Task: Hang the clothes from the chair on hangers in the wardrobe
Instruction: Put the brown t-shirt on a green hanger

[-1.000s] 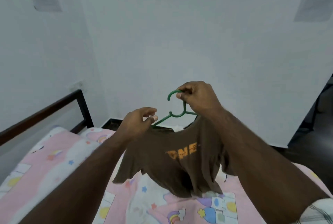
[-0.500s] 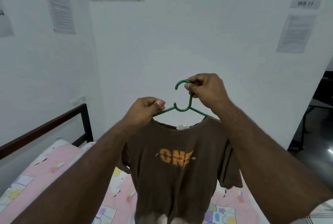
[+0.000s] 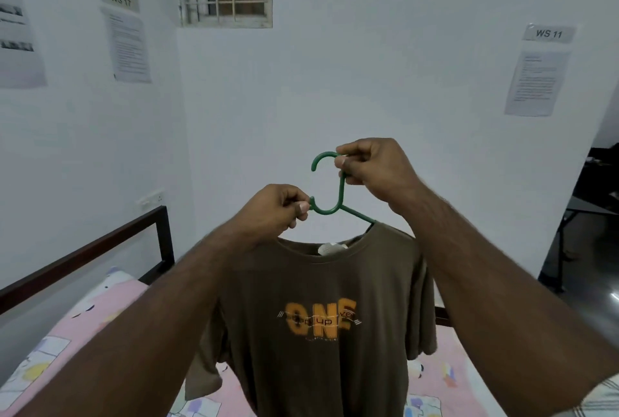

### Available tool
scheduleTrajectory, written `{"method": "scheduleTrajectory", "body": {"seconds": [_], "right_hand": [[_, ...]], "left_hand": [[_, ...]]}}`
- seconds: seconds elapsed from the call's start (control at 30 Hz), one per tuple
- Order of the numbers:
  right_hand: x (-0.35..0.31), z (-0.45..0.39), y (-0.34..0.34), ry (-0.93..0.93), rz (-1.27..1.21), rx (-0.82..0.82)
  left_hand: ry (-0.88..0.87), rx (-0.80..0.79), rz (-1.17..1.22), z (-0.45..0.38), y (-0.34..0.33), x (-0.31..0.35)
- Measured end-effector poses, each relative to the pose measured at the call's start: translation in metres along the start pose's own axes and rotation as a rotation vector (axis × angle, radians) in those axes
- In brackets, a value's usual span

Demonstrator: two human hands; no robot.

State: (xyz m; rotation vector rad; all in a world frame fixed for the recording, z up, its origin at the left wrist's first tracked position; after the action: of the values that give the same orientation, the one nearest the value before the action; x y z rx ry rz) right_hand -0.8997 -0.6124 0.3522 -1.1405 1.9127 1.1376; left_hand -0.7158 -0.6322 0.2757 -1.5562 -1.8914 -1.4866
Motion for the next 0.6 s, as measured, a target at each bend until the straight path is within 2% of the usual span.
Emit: {"method": "scheduleTrajectory", "body": {"seconds": [0.1,0.2,0.3,0.4,0.47,0.6], "right_hand": [[0.016,0.006,0.022,-0.025,-0.054,-0.032],[0.059,0.023,0.061,-0.093,0.087,0.01],[0.095,0.045,0.069,-0.191,0.086,-0.076],[0.095,0.059,0.061,-0.158,0.002,-0.179],[0.094,0.063,0.061,-0.155,0.043,-0.208],[0.092,0.062,0.076,-0.15,0.162,-0.138]], "left_hand": [[-0.01,0.06,-0.033,0.005,0.019,0.003],[-0.015,0.1,-0.01,0.012,0.04,0.003],[-0.028,0.159,0.017,0.015,0.06,0.004],[-0.027,0.185,0.043,0.013,0.074,0.009],[-0.033,0.167,0.022,0.012,0.076,0.013],[-0.055,0.165,-0.025,0.015,0.083,0.018]]}}
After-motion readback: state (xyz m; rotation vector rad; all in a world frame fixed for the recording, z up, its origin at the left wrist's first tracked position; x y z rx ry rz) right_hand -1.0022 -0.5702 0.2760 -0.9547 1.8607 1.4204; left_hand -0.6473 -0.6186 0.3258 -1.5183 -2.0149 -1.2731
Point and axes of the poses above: each hand's wrist, its own z-axis away from the middle knuckle, its own y-axis out of the back of the hand, x = y × z, the point moved 9 cm from there along -z, towards the middle knuckle, and after that the axes turned 6 degrees about -y, right-handed, at the moved point
